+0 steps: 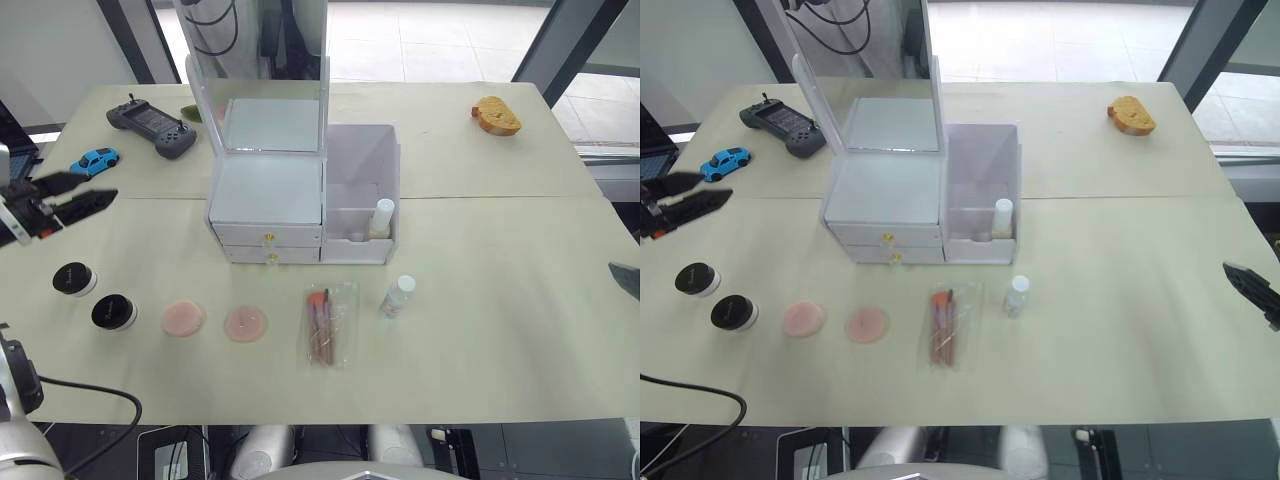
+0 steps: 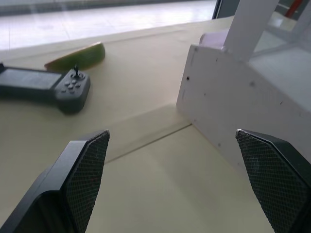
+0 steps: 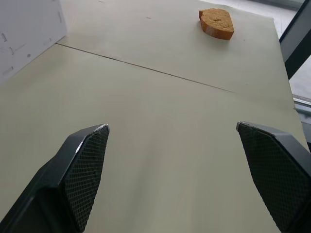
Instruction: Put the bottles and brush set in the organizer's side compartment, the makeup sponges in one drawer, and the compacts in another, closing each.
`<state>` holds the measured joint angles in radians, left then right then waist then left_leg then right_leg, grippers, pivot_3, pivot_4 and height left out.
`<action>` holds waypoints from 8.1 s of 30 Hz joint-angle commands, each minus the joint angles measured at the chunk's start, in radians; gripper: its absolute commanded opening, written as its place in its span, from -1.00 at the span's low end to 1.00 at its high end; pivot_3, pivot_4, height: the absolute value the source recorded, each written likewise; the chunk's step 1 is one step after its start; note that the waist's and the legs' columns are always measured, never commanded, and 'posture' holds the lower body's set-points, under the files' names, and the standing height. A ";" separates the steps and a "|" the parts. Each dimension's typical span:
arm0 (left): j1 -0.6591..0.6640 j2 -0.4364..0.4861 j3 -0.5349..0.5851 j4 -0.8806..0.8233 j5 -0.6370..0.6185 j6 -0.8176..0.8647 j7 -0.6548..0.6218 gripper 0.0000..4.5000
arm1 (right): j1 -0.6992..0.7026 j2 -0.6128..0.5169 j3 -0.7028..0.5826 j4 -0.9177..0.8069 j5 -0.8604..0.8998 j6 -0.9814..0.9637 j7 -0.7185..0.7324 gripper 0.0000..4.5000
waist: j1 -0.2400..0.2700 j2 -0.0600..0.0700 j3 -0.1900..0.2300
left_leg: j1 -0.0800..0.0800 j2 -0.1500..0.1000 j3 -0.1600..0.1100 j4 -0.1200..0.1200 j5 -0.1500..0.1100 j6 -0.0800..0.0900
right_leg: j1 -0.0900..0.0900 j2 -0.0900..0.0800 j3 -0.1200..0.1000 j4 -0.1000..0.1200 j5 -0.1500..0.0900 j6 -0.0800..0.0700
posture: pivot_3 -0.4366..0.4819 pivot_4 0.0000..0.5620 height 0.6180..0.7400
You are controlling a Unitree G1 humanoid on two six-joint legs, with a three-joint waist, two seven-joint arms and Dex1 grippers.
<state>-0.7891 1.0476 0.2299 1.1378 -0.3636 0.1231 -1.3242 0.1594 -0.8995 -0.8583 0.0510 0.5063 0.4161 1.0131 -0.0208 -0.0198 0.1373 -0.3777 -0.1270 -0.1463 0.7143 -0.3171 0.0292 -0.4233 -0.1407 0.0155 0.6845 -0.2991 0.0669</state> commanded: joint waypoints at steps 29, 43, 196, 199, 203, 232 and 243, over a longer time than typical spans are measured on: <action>0.069 -0.149 -0.243 -1.230 -0.284 0.535 -0.270 1.00 | -0.205 -0.151 0.309 -0.792 0.624 0.546 -0.254 0.98 | 0.009 0.000 0.000 | -0.011 0.000 -0.007 0.013 -0.002 0.003 | 0.001 -0.006 -0.001 -0.001 0.002 0.003 | -0.05 -0.47 0.90; 0.107 -0.148 -0.283 -1.425 -0.333 0.614 -0.202 1.00 | -0.195 -0.044 0.642 -0.731 0.233 0.329 -0.302 0.98 | 0.009 0.000 0.000 | -0.010 0.000 -0.006 0.013 -0.002 0.003 | 0.001 -0.002 -0.003 -0.002 0.002 0.003 | -0.05 -0.47 0.90; 0.437 -0.380 -0.233 -1.639 -0.658 1.212 0.570 -0.98 | -0.368 -0.011 0.960 -0.530 1.442 0.584 -1.219 1.00 | 0.016 0.000 0.000 | -0.001 -0.001 -0.003 0.007 -0.003 0.004 | 0.003 -0.003 -0.001 -0.005 0.003 0.003 | -0.05 -0.47 0.90; 0.386 -0.464 -0.207 -1.519 -0.705 1.436 0.653 -0.98 | -0.358 0.028 0.986 -0.483 1.459 0.555 -1.265 1.00 | 0.017 0.000 0.000 | 0.000 -0.001 -0.003 0.007 -0.002 0.004 | 0.004 -0.001 -0.001 -0.004 0.003 0.004 | -0.05 -0.47 0.90; 0.377 -0.535 -0.198 -1.491 -0.695 1.489 0.758 -0.98 | -0.353 0.091 1.038 -0.433 1.466 0.540 -1.323 1.00 | 0.009 0.000 0.000 | 0.000 0.000 -0.001 0.006 -0.002 0.004 | 0.003 0.000 0.000 -0.003 0.003 0.004 | -0.05 -0.47 0.90; 0.437 -0.626 -0.227 -1.409 -0.721 1.491 1.090 -1.00 | -0.624 0.428 1.154 0.131 1.199 0.888 -1.098 0.26 | 0.005 0.000 -0.017 | 0.011 0.001 0.001 -0.003 -0.002 0.003 | 0.005 0.005 0.018 -0.005 0.003 0.004 | -0.05 -0.47 0.90; 0.449 -0.610 -0.198 -1.426 -0.721 1.491 1.113 -1.00 | -0.657 0.450 1.044 0.193 0.969 0.987 -0.908 -0.99 | 0.025 -0.006 -0.032 | 0.025 0.001 -0.004 -0.007 -0.003 0.003 | 0.020 0.010 0.021 -0.019 0.005 0.002 | -0.05 -0.47 0.90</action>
<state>-0.3423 0.4200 0.0206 -0.2893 -1.1283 1.6106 -0.2519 -0.5318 -0.4513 0.1879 0.2248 1.5382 1.3869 0.0939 0.0037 -0.0258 0.1057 -0.3510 -0.1257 -0.1504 0.7044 -0.3203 0.0326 -0.4023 -0.1300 0.0361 0.6634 -0.2927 0.0692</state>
